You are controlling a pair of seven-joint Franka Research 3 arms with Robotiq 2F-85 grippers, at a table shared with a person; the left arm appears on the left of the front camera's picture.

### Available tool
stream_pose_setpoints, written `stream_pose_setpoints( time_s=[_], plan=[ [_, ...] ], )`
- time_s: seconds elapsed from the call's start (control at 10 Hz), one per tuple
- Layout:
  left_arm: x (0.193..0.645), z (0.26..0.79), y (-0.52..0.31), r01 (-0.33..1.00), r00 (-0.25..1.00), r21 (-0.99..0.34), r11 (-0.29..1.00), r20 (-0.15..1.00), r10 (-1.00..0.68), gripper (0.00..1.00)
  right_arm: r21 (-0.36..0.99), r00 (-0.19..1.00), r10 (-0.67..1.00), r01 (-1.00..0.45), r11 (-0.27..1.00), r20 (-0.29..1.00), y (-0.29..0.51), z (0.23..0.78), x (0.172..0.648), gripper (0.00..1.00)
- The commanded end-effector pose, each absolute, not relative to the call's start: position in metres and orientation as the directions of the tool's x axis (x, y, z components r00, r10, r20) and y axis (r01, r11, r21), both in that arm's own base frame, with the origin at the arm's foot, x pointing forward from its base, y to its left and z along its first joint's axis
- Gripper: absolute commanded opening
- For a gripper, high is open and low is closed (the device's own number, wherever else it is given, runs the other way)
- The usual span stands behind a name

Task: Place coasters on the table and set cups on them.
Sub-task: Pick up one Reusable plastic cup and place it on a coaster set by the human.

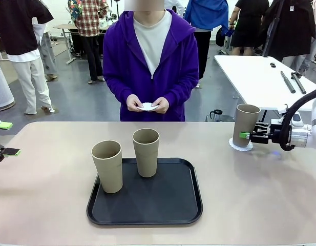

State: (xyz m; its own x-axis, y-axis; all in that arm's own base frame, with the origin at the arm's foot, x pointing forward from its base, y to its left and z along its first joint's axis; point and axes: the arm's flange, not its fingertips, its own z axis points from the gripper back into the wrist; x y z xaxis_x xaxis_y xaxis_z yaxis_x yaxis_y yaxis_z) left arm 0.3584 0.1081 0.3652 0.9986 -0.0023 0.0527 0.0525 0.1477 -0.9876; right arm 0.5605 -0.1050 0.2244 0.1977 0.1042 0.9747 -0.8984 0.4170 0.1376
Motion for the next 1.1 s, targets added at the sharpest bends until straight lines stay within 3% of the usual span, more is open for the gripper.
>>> stream_pose_setpoints(
  time_s=[0.0,0.4,0.5,1.0],
  plan=[
    [0.3574,0.3668,0.1092,0.064,0.998,-0.989,0.135,0.065,-0.001,1.0,0.16,0.228,0.117,-0.895,0.417,0.967,-0.103,0.222,0.563,0.81],
    [0.3574,0.3668,0.1092,0.064,0.998,-0.989,0.135,0.065,-0.001,1.0,0.132,0.213,0.171,-0.91,0.394,0.962,-0.1014,0.2212,0.5589,0.81],
    [0.3574,0.3668,0.1092,0.064,0.998,-0.989,0.135,0.065,-0.001,1.0,0.141,0.203,0.108,-0.898,0.418,0.973,-0.1054,0.2216,0.56,0.81],
    [0.3574,0.3668,0.1092,0.064,0.998,-0.989,0.135,0.065,-0.001,1.0,0.141,0.203,0.108,-0.898,0.418,0.973,-0.1054,0.2216,0.56,0.81]
  ],
)
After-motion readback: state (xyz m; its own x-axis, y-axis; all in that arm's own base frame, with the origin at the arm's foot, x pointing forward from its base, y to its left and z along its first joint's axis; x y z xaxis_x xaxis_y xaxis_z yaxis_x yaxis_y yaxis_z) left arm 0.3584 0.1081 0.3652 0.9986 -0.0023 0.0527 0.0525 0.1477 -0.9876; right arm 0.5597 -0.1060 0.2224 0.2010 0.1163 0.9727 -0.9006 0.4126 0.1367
